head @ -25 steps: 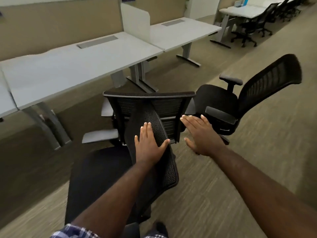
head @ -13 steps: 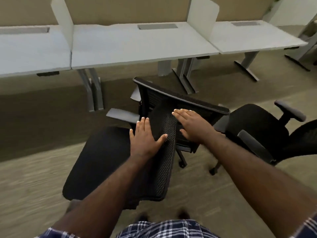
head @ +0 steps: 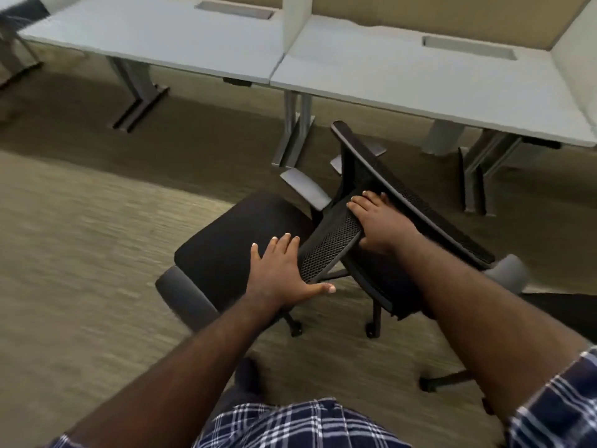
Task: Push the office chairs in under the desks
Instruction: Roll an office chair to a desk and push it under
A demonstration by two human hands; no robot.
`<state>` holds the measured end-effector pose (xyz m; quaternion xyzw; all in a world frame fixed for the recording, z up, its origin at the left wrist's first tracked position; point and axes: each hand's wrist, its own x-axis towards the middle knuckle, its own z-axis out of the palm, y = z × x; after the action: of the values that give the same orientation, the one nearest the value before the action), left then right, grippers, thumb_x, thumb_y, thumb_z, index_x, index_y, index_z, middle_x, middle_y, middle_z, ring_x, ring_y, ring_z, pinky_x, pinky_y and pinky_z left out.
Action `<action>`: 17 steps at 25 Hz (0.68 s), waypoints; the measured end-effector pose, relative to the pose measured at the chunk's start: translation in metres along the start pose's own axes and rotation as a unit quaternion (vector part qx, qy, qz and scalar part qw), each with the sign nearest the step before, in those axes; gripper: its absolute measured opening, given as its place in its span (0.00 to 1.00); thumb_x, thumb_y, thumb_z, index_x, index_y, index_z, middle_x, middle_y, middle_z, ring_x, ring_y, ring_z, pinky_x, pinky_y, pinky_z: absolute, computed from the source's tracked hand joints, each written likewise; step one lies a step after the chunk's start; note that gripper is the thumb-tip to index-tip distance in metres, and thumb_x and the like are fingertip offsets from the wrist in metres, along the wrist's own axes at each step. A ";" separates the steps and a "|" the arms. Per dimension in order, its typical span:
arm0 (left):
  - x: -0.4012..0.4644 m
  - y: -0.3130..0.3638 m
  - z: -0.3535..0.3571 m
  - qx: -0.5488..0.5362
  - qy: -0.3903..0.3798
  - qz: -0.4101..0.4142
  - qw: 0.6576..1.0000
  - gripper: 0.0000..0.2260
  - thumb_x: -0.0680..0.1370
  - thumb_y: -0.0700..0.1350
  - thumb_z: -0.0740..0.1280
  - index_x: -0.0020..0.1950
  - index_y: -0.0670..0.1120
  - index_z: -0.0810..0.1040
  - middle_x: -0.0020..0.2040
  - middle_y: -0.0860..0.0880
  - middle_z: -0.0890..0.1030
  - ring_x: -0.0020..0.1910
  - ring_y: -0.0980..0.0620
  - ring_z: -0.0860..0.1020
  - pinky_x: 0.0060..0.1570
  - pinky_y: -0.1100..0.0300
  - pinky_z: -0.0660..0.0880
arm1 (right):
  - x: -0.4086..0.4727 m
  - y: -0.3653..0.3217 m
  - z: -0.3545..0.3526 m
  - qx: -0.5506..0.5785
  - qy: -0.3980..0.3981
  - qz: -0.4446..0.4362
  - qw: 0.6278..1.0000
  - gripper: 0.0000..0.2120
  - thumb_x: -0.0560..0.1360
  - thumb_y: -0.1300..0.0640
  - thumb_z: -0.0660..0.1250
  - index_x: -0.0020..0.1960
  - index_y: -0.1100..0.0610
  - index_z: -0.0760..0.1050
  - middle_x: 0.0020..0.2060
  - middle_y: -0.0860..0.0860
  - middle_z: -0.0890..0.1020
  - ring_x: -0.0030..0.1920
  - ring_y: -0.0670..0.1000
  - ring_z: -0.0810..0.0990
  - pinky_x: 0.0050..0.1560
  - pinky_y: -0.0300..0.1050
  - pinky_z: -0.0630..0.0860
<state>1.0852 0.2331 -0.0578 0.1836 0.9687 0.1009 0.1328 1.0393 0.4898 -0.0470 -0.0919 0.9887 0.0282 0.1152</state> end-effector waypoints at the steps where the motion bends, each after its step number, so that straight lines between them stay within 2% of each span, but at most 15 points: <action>1: -0.002 0.000 0.000 -0.004 0.001 -0.016 1.000 0.56 0.62 0.81 0.58 0.80 0.47 0.54 0.80 0.48 0.56 0.79 0.47 0.52 0.74 0.36 0.46 | 0.006 0.002 -0.001 -0.006 -0.010 -0.013 1.000 0.40 0.73 0.48 0.69 0.79 0.55 0.55 0.79 0.52 0.57 0.79 0.55 0.49 0.77 0.58 0.43; 4: -0.002 -0.008 -0.005 -0.020 0.028 -0.055 0.998 0.51 0.65 0.74 0.66 0.80 0.47 0.55 0.80 0.48 0.58 0.78 0.47 0.54 0.75 0.38 0.50 | 0.023 0.002 -0.005 -0.007 -0.017 -0.042 0.999 0.40 0.73 0.44 0.69 0.78 0.56 0.57 0.77 0.54 0.60 0.78 0.56 0.51 0.76 0.61 0.42; 8: 0.002 -0.020 -0.014 -0.015 0.055 -0.068 0.996 0.52 0.63 0.74 0.66 0.79 0.47 0.58 0.79 0.48 0.61 0.78 0.46 0.57 0.75 0.40 0.52 | 0.035 -0.003 -0.007 -0.005 -0.006 -0.048 0.999 0.40 0.73 0.39 0.69 0.77 0.56 0.60 0.76 0.55 0.63 0.78 0.57 0.53 0.75 0.62 0.43; 13: 0.007 -0.051 -0.020 -0.030 0.044 -0.080 0.995 0.46 0.62 0.76 0.66 0.73 0.51 0.71 0.76 0.51 0.67 0.77 0.47 0.59 0.73 0.41 0.55 | 0.049 -0.022 -0.007 -0.002 0.023 -0.046 0.999 0.38 0.72 0.38 0.69 0.74 0.55 0.64 0.74 0.54 0.66 0.77 0.59 0.56 0.75 0.64 0.44; 17: 0.016 -0.079 -0.031 -0.021 0.054 -0.071 0.996 0.44 0.60 0.78 0.65 0.68 0.52 0.76 0.73 0.52 0.71 0.76 0.48 0.62 0.73 0.42 0.56 | 0.069 -0.039 -0.008 0.006 0.032 -0.038 0.999 0.36 0.71 0.37 0.69 0.73 0.54 0.65 0.72 0.55 0.68 0.76 0.60 0.57 0.75 0.66 0.44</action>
<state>1.0362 0.1625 -0.0517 0.1053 0.9828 0.1217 0.0907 0.9792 0.4388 -0.0563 -0.1294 0.9878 0.0153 0.0854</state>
